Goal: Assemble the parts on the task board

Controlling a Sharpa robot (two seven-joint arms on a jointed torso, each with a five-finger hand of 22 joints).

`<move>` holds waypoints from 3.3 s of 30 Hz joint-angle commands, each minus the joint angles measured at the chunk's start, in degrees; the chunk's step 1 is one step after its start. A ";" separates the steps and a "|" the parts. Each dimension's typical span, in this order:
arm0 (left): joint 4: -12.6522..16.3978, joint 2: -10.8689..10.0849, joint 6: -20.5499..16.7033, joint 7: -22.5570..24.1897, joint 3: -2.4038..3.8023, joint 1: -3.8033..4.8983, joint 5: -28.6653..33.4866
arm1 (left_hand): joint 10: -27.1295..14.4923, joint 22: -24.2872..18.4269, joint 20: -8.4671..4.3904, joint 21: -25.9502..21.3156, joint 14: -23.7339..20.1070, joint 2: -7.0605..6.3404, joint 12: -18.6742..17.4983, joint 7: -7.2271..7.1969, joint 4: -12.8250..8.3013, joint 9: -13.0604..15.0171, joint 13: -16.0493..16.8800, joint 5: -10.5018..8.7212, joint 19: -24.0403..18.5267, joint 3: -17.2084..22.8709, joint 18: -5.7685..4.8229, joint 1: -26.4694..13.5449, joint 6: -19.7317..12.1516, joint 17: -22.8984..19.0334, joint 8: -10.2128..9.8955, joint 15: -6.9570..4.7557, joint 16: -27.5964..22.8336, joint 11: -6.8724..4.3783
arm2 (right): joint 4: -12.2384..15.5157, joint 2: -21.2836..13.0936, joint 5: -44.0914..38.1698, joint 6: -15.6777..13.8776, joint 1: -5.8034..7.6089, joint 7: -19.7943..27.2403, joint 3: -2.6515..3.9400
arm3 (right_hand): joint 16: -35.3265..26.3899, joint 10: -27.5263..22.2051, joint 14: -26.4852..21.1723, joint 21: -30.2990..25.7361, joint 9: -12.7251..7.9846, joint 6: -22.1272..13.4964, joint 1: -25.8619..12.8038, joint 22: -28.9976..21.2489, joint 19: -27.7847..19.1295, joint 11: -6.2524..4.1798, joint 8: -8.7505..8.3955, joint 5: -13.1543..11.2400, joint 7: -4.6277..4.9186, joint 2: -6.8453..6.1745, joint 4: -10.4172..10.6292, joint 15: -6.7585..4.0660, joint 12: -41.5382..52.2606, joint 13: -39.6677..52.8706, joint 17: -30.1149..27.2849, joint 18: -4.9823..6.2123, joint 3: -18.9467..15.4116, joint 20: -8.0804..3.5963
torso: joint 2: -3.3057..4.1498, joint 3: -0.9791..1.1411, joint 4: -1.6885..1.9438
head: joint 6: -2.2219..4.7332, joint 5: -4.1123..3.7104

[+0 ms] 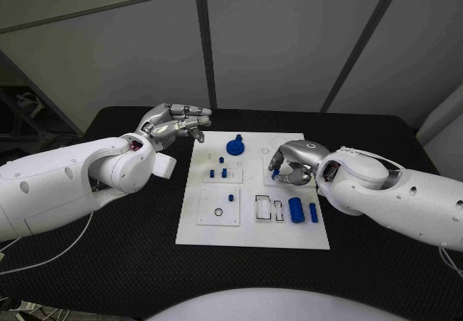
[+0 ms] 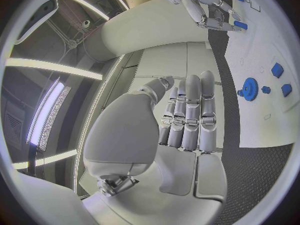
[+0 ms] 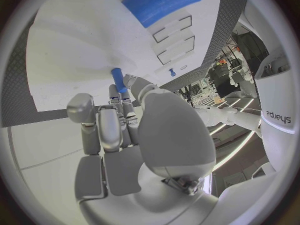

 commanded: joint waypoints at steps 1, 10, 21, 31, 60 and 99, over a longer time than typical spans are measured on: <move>0.05 0.00 0.63 0.07 0.05 0.08 0.09 | -0.52 -0.05 0.09 -0.19 0.38 0.65 0.19 0.27 -0.09 -0.03 -0.04 -0.26 0.50 -0.27 -0.94 -0.03 -0.01 -0.09 -0.22 0.09 -0.36 0.03 | -0.22 0.02 -0.62 1.25 0.09 -0.58 0.04 | 0.35 0.89 1.20 0.49 0.08 0.72 0.52 0.28 0.67 0.03 0.42 -0.34 -0.10 0.17 0.11 -0.47 0.31 0.04 0.16 -0.25 0.67 -0.04 | -0.03 -0.01 0.01 | -0.04 -0.10; 0.10 -0.06 0.63 0.07 0.05 0.08 0.09 | -0.52 -0.05 0.09 -0.19 0.38 0.65 0.19 0.27 -0.09 -0.03 -0.04 -0.26 0.50 -0.27 -0.94 -0.03 -0.01 -0.09 -0.22 0.09 -0.36 0.03 | -0.44 0.17 -0.89 1.33 0.09 -0.76 0.04 | 0.62 2.18 1.33 1.00 0.18 1.71 1.03 0.94 1.08 -0.12 0.53 -0.35 0.01 0.32 -0.04 -0.61 0.47 0.01 0.51 -0.38 1.80 -0.21 | -0.02 0.00 0.01 | -0.03 -0.11; 0.11 -0.10 0.61 0.08 0.05 0.08 0.09 | -0.52 -0.05 0.09 -0.19 0.38 0.65 0.19 0.27 -0.09 -0.03 -0.04 -0.26 0.50 -0.27 -0.94 -0.03 -0.01 -0.09 -0.22 0.09 -0.36 0.03 | 0.14 0.43 -0.57 -1.81 0.08 -0.06 0.04 | 1.37 6.58 1.67 2.56 1.22 5.86 1.49 3.05 2.50 -1.57 2.14 -0.88 -1.32 2.27 -0.02 -1.71 1.49 0.69 1.53 -0.77 2.82 -1.06 | 0.02 0.01 0.01 | -0.15 -0.34; -0.02 -0.07 0.71 0.09 0.05 0.08 0.09 | -0.59 -0.09 0.10 -0.23 0.39 0.77 0.23 0.27 -0.06 -0.03 -0.04 -0.25 0.51 -0.29 -0.94 -0.05 -0.02 -0.14 -0.23 0.09 -0.39 0.04 | 1.45 -0.55 -0.51 -5.34 0.08 -0.48 0.06 | 1.55 6.90 1.74 2.83 1.43 6.10 1.85 3.42 2.72 -1.73 2.12 -2.09 -1.44 2.76 -0.26 -1.90 1.27 0.75 1.78 -0.86 3.27 -1.34 | -0.03 0.04 -0.07 | -0.09 -0.38; -0.80 1.06 0.93 0.15 0.05 0.07 1.24 | -0.64 -0.12 0.10 -0.26 0.40 0.84 0.26 0.27 -0.09 -0.03 -0.04 -0.24 0.51 -0.31 -0.93 -0.01 -0.04 -0.18 -0.25 0.09 -0.43 0.04 | 10.77 6.30 3.98 -5.84 -0.23 3.85 0.84 | 1.52 6.95 1.71 2.95 1.57 5.98 2.17 3.52 2.65 -1.58 1.85 -1.16 -1.21 2.52 -0.82 -1.86 0.81 0.76 1.60 -0.88 3.78 -1.44 | -0.03 -0.08 0.12 | 0.12 0.11; -0.83 1.44 1.13 0.17 0.06 0.09 1.40 | -0.64 -0.12 0.10 -0.26 0.40 0.84 0.26 0.27 -0.09 -0.03 -0.04 -0.24 0.51 -0.31 -0.93 -0.01 -0.04 -0.18 -0.25 0.09 -0.43 0.04 | 3.76 12.26 1.99 1.18 -1.89 4.86 -3.05 | 1.46 6.85 1.67 2.79 1.59 5.85 2.17 3.26 2.40 -1.52 1.73 -0.99 -1.14 2.42 -0.94 -1.81 0.65 0.75 1.46 -0.82 3.82 -1.42 | -0.01 -0.04 0.01 | -1.04 1.53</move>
